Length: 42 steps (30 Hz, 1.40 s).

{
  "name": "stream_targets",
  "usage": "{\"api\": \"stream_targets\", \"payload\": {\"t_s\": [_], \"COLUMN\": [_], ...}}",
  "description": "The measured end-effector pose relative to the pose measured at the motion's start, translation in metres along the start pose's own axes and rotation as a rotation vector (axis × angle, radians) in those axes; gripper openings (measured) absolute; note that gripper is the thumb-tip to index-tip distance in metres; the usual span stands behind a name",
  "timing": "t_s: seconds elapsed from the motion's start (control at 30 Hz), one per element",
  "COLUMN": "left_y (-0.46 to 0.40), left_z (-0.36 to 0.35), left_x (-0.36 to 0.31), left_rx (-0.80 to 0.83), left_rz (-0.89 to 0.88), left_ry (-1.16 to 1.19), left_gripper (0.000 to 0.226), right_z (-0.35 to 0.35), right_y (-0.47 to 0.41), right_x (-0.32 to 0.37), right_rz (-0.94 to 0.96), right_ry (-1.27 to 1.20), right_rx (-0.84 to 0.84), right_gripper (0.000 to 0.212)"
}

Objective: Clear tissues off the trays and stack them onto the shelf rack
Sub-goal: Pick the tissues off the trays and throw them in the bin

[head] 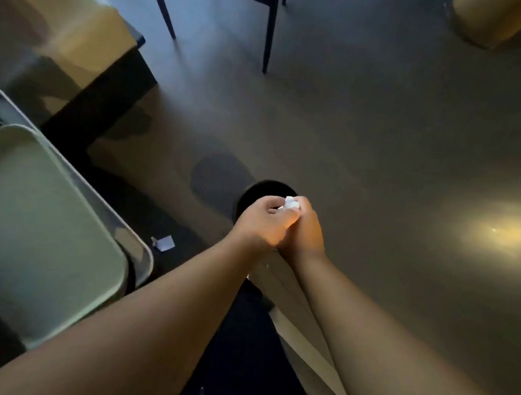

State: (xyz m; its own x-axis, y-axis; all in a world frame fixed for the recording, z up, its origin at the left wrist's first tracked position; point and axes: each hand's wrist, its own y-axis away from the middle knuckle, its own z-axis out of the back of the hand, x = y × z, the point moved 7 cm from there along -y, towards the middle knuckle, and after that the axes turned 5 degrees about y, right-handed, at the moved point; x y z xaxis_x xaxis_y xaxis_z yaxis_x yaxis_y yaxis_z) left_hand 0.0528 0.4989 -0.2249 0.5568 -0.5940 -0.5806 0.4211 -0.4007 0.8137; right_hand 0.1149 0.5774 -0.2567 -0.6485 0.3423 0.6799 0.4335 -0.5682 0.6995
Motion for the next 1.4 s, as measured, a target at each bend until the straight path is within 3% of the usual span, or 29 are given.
{"api": "stream_targets", "payload": {"t_s": [0.07,0.17,0.2,0.33,0.47,0.57,0.63,0.8,0.97,1.07,1.17,1.27,1.4], "left_y": [-0.022,-0.051,-0.058,-0.081,-0.096,-0.096,-0.091,-0.066,-0.016,0.018,0.077,0.127,0.175], "left_z": [-0.003,-0.012,-0.014,-0.018,-0.01,-0.003,0.002,0.01,0.023,0.045,0.075,0.108,0.178], "left_x": [0.024,0.058,0.068,0.102,0.126,0.126,0.122,0.098,0.051,0.029,-0.004,-0.019,-0.016], "left_rx": [-0.089,-0.15,-0.153,-0.134,-0.172,-0.197,-0.206,-0.15,-0.09,-0.085,-0.086,-0.069,-0.19], "left_rz": [0.038,0.144,0.183,0.235,0.272,0.291,0.301,0.222,0.12,0.064,-0.075,-0.228,-0.38], "left_ry": [-0.021,-0.016,0.007,0.091,0.185,0.218,0.249,0.223,0.095,0.016,0.036,0.035,0.134], "left_gripper": [0.042,0.068,0.072,0.07,0.069,0.067,0.065,0.06,0.066,0.061,0.028,0.032,0.037], "right_z": [-0.002,-0.014,-0.015,-0.009,-0.012,-0.011,-0.007,-0.006,-0.012,-0.028,-0.05,-0.084,-0.134], "right_y": [-0.024,-0.059,-0.07,-0.111,-0.146,-0.155,-0.159,-0.123,-0.059,-0.016,0.017,0.062,0.123], "right_x": [-0.026,-0.071,-0.083,-0.12,-0.126,-0.13,-0.127,-0.095,-0.042,-0.001,0.033,0.074,0.11], "right_rz": [-0.056,-0.157,-0.175,-0.32,-0.376,-0.454,-0.458,-0.283,-0.204,-0.138,-0.069,0.059,0.264], "right_ry": [0.023,0.198,0.275,0.295,0.274,0.24,0.29,0.449,0.417,0.391,0.339,0.248,0.218], "right_rx": [-0.017,0.12,0.146,-0.003,-0.023,-0.038,-0.045,0.046,0.044,0.051,0.064,0.059,0.069], "right_gripper": [0.02,0.018,0.027,0.021,0.057,0.102,0.113,0.073,0.038,0.038,0.061,0.047,0.034]}}
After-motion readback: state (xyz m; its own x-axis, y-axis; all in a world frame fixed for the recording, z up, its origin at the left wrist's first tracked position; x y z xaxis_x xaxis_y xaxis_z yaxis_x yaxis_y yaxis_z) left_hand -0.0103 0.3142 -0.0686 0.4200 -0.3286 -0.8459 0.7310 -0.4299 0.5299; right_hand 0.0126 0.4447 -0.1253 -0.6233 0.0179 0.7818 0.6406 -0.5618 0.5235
